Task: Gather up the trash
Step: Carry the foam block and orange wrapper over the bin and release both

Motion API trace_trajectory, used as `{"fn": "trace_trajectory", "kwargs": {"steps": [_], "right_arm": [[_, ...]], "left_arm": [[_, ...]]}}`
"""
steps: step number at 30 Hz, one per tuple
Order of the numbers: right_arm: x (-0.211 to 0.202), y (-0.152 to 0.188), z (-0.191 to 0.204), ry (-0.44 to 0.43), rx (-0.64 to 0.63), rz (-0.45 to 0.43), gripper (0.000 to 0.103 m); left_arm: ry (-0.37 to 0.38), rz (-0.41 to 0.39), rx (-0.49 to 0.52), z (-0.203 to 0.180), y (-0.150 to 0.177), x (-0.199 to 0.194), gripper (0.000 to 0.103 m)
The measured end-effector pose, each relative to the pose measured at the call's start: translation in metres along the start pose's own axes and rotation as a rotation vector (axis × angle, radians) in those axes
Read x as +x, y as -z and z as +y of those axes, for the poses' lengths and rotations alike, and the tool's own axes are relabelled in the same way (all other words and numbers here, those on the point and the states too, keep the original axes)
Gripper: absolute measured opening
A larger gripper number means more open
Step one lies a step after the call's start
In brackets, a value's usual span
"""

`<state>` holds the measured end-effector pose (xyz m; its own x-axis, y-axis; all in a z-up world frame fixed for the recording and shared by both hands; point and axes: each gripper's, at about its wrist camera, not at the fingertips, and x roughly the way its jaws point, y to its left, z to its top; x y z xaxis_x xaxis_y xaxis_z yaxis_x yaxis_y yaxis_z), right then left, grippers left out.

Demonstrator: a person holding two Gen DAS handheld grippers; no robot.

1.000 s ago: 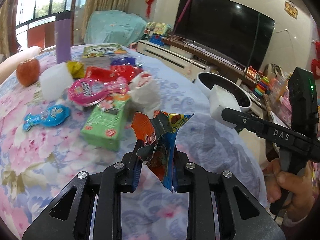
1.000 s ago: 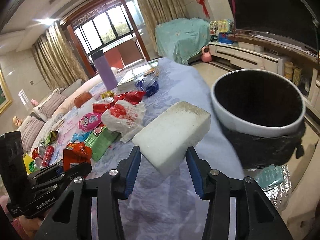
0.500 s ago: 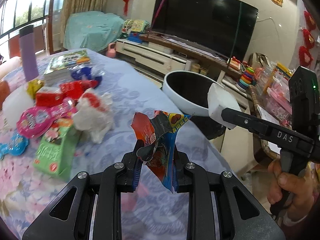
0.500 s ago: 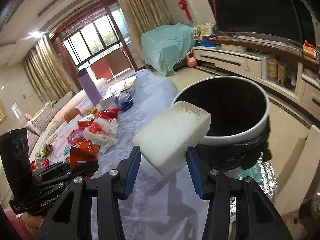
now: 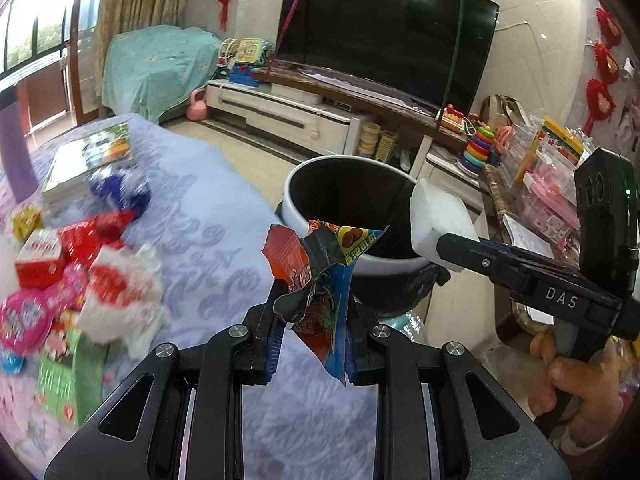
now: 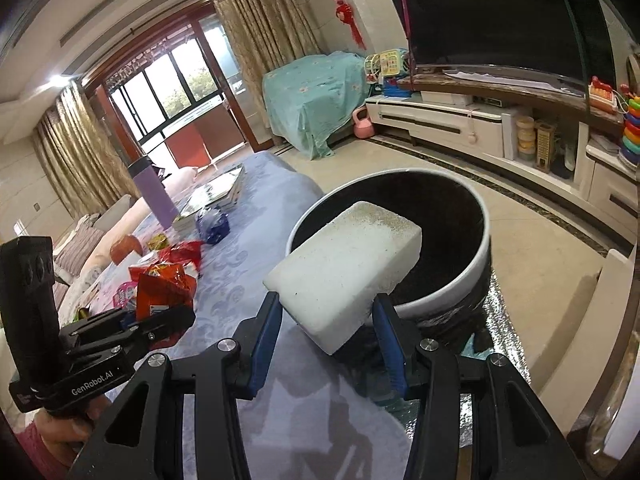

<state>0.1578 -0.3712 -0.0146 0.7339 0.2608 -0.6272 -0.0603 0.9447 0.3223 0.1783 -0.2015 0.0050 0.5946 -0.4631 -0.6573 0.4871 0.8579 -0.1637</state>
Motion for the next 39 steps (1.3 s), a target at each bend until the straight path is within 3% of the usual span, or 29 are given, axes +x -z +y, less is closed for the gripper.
{"fn": "trace_trajectory", "kwargs": {"steps": [21,36,39], "right_arm": [[0.027,-0.036,-0.046,0.022,0.014,0.052,0.048],[0.041,-0.05,-0.062,0.041,0.004,0.097,0.051],[0.044,-0.054,-0.064,0.044,-0.002,0.101,0.053]], "left_arm": [[0.059,0.079,0.05,-0.025,-0.056,0.071,0.022],[0.063,0.117,0.064,-0.029,-0.07,0.1,0.023],[0.062,0.126,0.067,-0.029,-0.072,0.104,0.03]]}}
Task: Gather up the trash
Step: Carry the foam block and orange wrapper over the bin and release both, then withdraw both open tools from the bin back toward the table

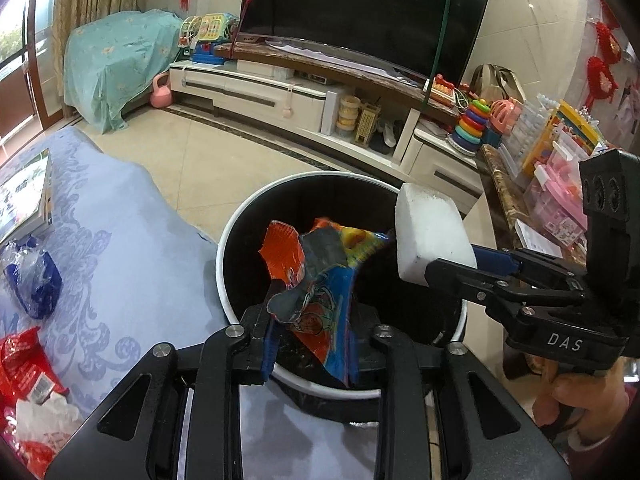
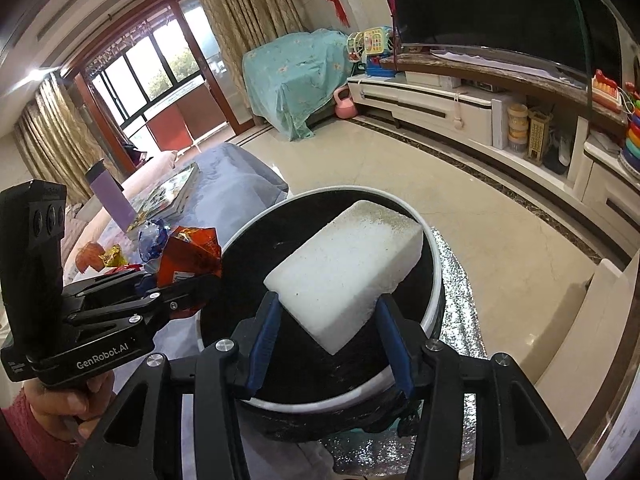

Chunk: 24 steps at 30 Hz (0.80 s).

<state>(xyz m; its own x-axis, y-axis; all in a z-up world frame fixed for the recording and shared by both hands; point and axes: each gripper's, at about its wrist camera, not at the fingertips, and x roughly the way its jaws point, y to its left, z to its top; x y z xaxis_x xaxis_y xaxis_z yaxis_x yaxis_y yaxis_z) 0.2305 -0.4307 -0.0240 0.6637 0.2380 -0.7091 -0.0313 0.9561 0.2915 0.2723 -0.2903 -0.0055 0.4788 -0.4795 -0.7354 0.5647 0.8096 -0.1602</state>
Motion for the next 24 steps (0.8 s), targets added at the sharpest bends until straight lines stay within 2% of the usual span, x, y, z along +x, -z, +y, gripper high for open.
{"fn": "trace_trajectory", "kwargs": {"steps": [4,8,11,12,15,21,24], "right_arm": [[0.0,-0.001,-0.002,0.003,0.005,0.007,0.059],[-0.006,0.001,-0.004,0.002,0.023,-0.006,0.069],[-0.015,0.004,-0.004,-0.006,0.04,-0.023,0.07],[-0.017,0.005,-0.004,-0.007,0.044,-0.028,0.074],[-0.025,0.008,0.001,-0.01,0.062,-0.056,0.087],[-0.034,0.021,0.019,-0.047,0.089,-0.095,0.098],[-0.034,0.029,0.031,-0.065,0.089,-0.092,0.101]], "left_arm": [[-0.013,0.001,0.002,-0.001,0.002,0.001,0.059],[-0.014,-0.003,-0.014,0.0,0.006,-0.003,0.063],[-0.018,-0.018,-0.037,0.004,0.014,-0.012,0.064],[-0.022,-0.022,-0.042,0.005,0.017,-0.015,0.067],[-0.04,-0.047,-0.062,0.01,0.031,-0.028,0.071],[-0.068,-0.08,-0.119,0.024,0.069,-0.059,0.073],[-0.079,-0.098,-0.142,0.03,0.083,-0.074,0.075]]}}
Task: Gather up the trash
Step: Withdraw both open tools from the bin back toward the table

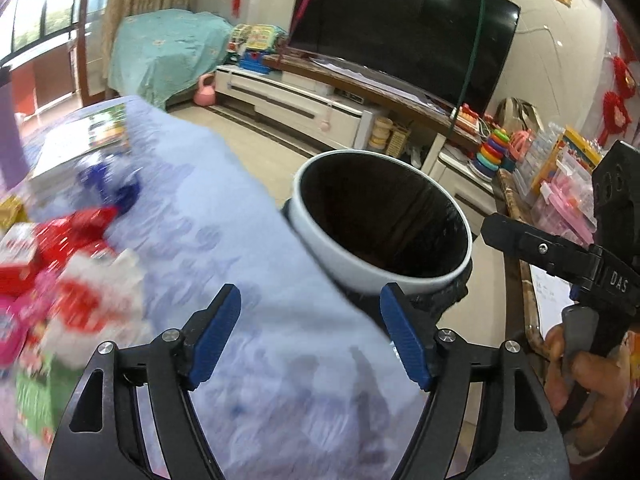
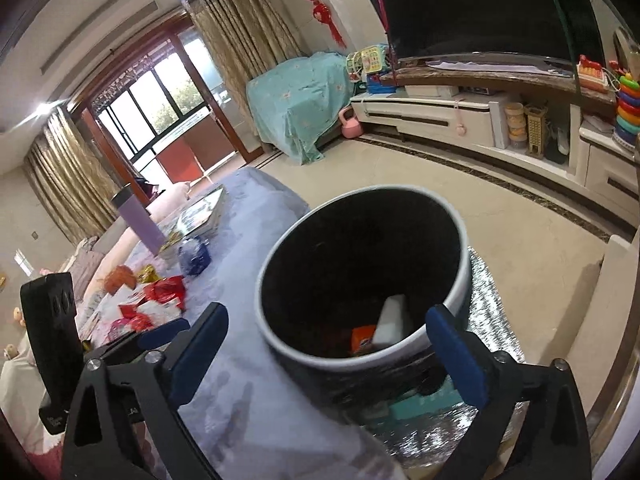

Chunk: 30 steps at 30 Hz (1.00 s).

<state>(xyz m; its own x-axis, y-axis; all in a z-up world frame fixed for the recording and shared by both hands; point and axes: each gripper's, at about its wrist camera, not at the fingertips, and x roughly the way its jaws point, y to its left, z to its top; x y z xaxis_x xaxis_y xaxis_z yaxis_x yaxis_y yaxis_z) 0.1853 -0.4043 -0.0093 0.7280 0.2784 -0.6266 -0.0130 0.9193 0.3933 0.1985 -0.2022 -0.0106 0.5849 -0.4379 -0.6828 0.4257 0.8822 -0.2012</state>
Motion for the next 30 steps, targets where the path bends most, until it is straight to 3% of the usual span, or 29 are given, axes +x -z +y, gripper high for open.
{"fn": "trace_trajectory", "kwargs": {"steps": [16,30], "right_arm": [[0.01,0.045,0.068,-0.115,-0.042,0.051,0.102],[0.032,0.067,0.12,-0.165,-0.105,0.097,0.102]], "left_arm": [[-0.118,-0.087,-0.115,0.073,0.054,-0.079,0.075],[-0.187,-0.086,-0.218,0.124,0.086,-0.105,0.075]]}}
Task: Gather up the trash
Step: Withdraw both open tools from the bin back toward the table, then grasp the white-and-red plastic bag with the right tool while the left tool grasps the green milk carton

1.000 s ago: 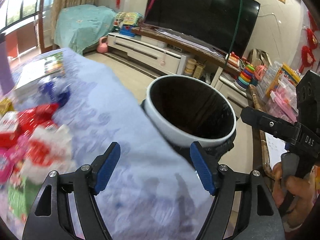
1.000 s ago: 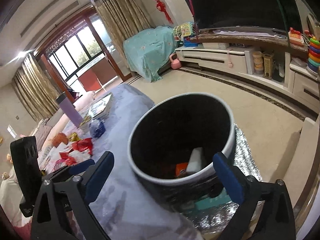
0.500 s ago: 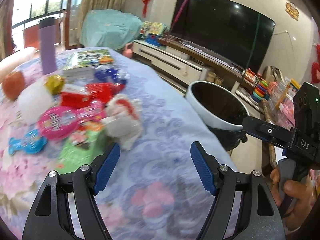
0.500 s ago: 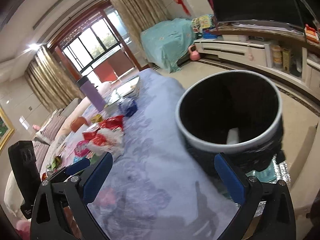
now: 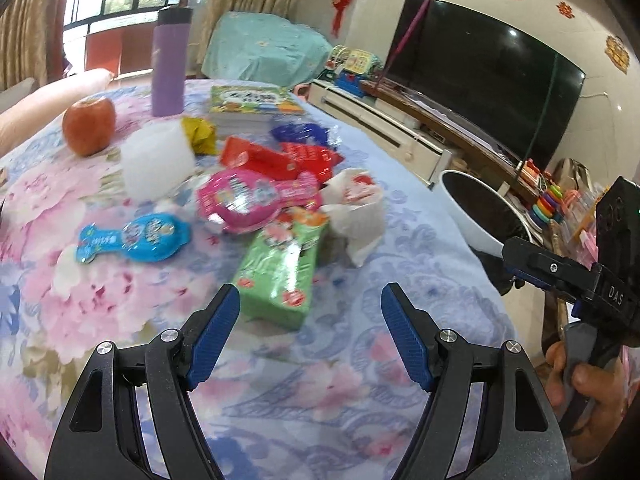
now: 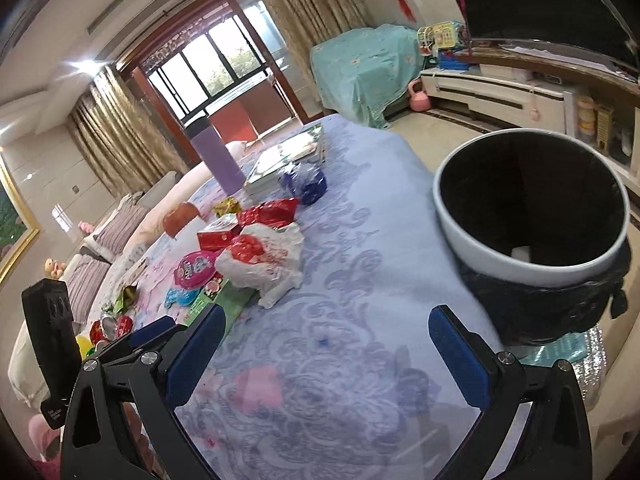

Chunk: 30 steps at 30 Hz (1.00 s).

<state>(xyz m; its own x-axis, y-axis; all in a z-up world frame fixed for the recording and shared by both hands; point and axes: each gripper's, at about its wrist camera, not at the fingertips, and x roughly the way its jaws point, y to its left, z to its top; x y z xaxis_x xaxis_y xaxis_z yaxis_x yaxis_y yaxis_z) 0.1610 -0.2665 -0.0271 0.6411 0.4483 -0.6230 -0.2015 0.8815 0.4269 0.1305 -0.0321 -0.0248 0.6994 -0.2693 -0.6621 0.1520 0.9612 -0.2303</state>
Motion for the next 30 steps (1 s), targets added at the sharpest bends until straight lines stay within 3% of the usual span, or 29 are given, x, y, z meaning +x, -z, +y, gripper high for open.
{"fn": "trace_trajectory", "kwargs": {"steps": [25,30], "right_arm": [[0.08,-0.017,0.031,-0.146,-0.015,0.113,0.098],[0.103,-0.02,0.032,-0.164,-0.007,0.153,0.081]], "left_arm": [[-0.013,0.083,-0.002,0.027,-0.005,0.025,0.075],[-0.014,0.095,0.011,0.026,-0.009,0.036,0.071]]}}
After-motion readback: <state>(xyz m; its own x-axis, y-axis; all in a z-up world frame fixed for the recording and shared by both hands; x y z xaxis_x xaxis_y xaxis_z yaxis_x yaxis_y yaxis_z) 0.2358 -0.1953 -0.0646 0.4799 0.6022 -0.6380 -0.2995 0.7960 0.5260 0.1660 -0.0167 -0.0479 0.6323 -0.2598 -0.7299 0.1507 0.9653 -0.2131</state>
